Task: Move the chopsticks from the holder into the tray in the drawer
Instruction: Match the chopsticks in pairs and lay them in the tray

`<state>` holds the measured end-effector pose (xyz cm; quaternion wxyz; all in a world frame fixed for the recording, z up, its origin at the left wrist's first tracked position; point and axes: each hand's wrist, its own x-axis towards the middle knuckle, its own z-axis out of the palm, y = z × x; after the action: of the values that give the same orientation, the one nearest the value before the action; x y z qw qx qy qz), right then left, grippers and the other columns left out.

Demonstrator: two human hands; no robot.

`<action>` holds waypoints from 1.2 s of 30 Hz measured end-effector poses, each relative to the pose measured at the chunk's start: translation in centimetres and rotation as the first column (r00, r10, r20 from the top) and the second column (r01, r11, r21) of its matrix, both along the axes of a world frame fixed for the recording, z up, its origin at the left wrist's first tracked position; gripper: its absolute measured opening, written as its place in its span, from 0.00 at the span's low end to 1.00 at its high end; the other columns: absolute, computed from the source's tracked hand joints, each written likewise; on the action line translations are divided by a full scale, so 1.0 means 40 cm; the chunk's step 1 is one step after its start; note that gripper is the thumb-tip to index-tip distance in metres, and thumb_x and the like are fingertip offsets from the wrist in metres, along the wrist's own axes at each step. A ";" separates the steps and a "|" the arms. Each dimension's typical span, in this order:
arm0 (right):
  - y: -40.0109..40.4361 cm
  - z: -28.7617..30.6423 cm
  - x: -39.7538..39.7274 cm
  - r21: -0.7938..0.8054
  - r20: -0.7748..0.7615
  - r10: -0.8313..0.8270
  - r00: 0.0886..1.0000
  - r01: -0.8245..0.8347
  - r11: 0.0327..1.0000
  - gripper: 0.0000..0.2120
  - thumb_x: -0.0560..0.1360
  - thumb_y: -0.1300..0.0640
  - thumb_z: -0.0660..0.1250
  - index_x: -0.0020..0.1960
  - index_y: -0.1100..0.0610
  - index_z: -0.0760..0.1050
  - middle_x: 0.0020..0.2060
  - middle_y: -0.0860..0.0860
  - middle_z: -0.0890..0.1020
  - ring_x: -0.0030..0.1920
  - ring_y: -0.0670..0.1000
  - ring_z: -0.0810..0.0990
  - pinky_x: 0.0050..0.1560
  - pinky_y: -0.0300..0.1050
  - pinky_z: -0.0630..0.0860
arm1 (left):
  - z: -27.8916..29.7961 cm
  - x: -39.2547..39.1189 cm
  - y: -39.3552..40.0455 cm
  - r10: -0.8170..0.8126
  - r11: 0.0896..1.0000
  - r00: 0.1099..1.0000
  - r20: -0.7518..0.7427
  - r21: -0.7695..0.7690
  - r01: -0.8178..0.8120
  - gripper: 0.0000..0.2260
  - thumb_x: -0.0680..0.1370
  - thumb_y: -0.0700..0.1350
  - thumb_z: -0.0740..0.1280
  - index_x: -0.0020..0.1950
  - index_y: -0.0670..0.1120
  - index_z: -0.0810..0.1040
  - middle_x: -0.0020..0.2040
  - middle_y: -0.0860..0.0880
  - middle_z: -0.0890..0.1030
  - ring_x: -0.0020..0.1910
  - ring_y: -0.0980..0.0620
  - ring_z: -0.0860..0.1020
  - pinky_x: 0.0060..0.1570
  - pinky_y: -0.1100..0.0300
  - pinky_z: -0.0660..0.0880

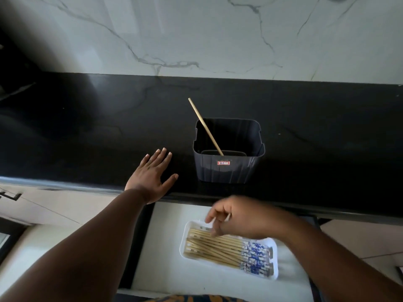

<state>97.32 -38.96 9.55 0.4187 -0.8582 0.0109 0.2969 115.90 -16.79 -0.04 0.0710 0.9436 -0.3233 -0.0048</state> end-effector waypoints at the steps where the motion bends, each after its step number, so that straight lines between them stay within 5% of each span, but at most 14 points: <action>1: 0.002 0.061 0.010 0.135 0.028 -0.027 0.999 0.023 0.991 0.09 0.69 0.50 0.75 0.48 0.44 0.81 0.42 0.48 0.86 0.41 0.47 0.82 0.44 0.44 0.78 | 0.000 0.000 0.000 0.002 1.000 1.000 0.002 -0.005 -0.002 0.36 0.75 0.68 0.44 0.79 0.50 0.49 0.79 0.51 0.48 0.77 0.56 0.42 0.75 0.57 0.39; 5: -0.024 0.214 0.086 0.391 0.306 -0.361 0.881 0.229 0.891 0.02 0.72 0.57 0.73 0.42 0.50 0.83 0.34 0.48 0.86 0.31 0.45 0.81 0.34 0.37 0.79 | 0.002 -0.001 0.000 0.000 1.000 1.000 0.005 -0.008 0.000 0.37 0.74 0.68 0.42 0.79 0.50 0.49 0.79 0.52 0.47 0.76 0.57 0.41 0.75 0.57 0.39; 8: -0.052 0.226 0.177 0.206 0.553 -0.483 0.679 0.450 0.869 0.03 0.74 0.56 0.71 0.41 0.52 0.83 0.31 0.48 0.84 0.29 0.47 0.81 0.34 0.42 0.79 | 0.005 -0.002 0.000 -0.002 1.000 1.000 0.007 -0.013 0.002 0.37 0.74 0.68 0.42 0.79 0.51 0.48 0.78 0.53 0.45 0.76 0.58 0.39 0.73 0.59 0.36; 10: -0.060 0.204 0.235 -0.080 0.596 -0.367 0.714 0.507 0.858 0.05 0.73 0.52 0.72 0.41 0.54 0.82 0.30 0.49 0.83 0.33 0.51 0.82 0.37 0.44 0.78 | 0.005 -0.003 0.000 0.002 1.000 1.000 0.002 -0.019 -0.002 0.37 0.74 0.68 0.42 0.79 0.51 0.48 0.78 0.53 0.45 0.76 0.57 0.39 0.74 0.59 0.36; 13: -0.049 0.162 0.298 -0.422 0.459 -0.214 0.862 0.424 0.801 0.12 0.71 0.47 0.73 0.43 0.57 0.80 0.35 0.52 0.82 0.37 0.54 0.81 0.38 0.44 0.77 | 0.003 -0.005 0.001 0.003 1.000 1.000 -0.009 -0.018 -0.003 0.37 0.74 0.68 0.42 0.79 0.51 0.47 0.78 0.53 0.45 0.76 0.57 0.39 0.74 0.59 0.36; 17: -0.040 0.133 0.346 -0.473 0.361 -0.194 0.912 0.359 0.805 0.09 0.72 0.53 0.72 0.40 0.58 0.77 0.29 0.52 0.77 0.31 0.53 0.77 0.31 0.41 0.70 | 0.002 -0.005 0.001 -0.001 1.000 1.000 -0.010 -0.025 0.001 0.36 0.75 0.68 0.44 0.79 0.51 0.48 0.79 0.52 0.46 0.76 0.57 0.39 0.74 0.59 0.36; 21: -0.053 0.129 0.344 -0.368 0.332 -0.261 0.907 0.379 0.849 0.11 0.71 0.50 0.74 0.42 0.59 0.81 0.29 0.52 0.78 0.29 0.52 0.76 0.33 0.42 0.71 | 0.001 -0.005 0.003 -0.007 1.000 1.000 -0.007 -0.024 0.006 0.34 0.77 0.66 0.46 0.79 0.51 0.48 0.79 0.52 0.46 0.76 0.57 0.39 0.74 0.59 0.36; 24: -0.075 0.137 0.329 -0.077 0.358 -0.426 0.831 0.481 0.873 0.09 0.72 0.55 0.74 0.42 0.61 0.81 0.33 0.57 0.83 0.31 0.52 0.78 0.36 0.47 0.78 | 0.000 -0.004 0.002 -0.007 1.000 1.000 -0.010 -0.024 0.007 0.35 0.76 0.67 0.44 0.79 0.51 0.48 0.79 0.52 0.46 0.76 0.57 0.39 0.74 0.58 0.37; 26: -0.093 0.159 0.317 0.167 0.355 -0.549 0.757 0.526 0.834 0.06 0.74 0.58 0.72 0.44 0.61 0.81 0.42 0.59 0.86 0.36 0.52 0.80 0.42 0.48 0.81 | 0.000 -0.005 0.001 -0.007 0.999 1.000 -0.013 -0.031 0.006 0.37 0.75 0.68 0.43 0.79 0.51 0.48 0.79 0.52 0.46 0.76 0.57 0.40 0.74 0.58 0.37; 30: -0.130 0.227 0.265 0.495 0.352 -0.689 0.633 0.499 0.711 0.03 0.77 0.57 0.69 0.47 0.54 0.81 0.42 0.53 0.86 0.40 0.51 0.84 0.46 0.47 0.84 | 0.000 -0.004 -0.001 -0.006 1.000 1.000 -0.012 -0.030 0.006 0.38 0.74 0.69 0.42 0.79 0.50 0.48 0.79 0.52 0.46 0.76 0.57 0.40 0.74 0.59 0.37; 36: -0.149 0.300 0.145 0.685 0.386 -0.724 0.571 0.349 0.640 0.08 0.79 0.61 0.64 0.53 0.53 0.81 0.42 0.52 0.85 0.42 0.53 0.85 0.44 0.44 0.82 | -0.001 -0.006 -0.001 -0.002 1.000 1.000 -0.009 -0.014 0.002 0.38 0.73 0.70 0.40 0.79 0.51 0.48 0.78 0.54 0.45 0.76 0.57 0.40 0.74 0.59 0.37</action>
<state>103.11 -44.92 21.57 0.6906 -0.7007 0.0592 -0.1690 115.66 -16.83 -0.09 0.0788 0.9428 -0.3239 -0.0069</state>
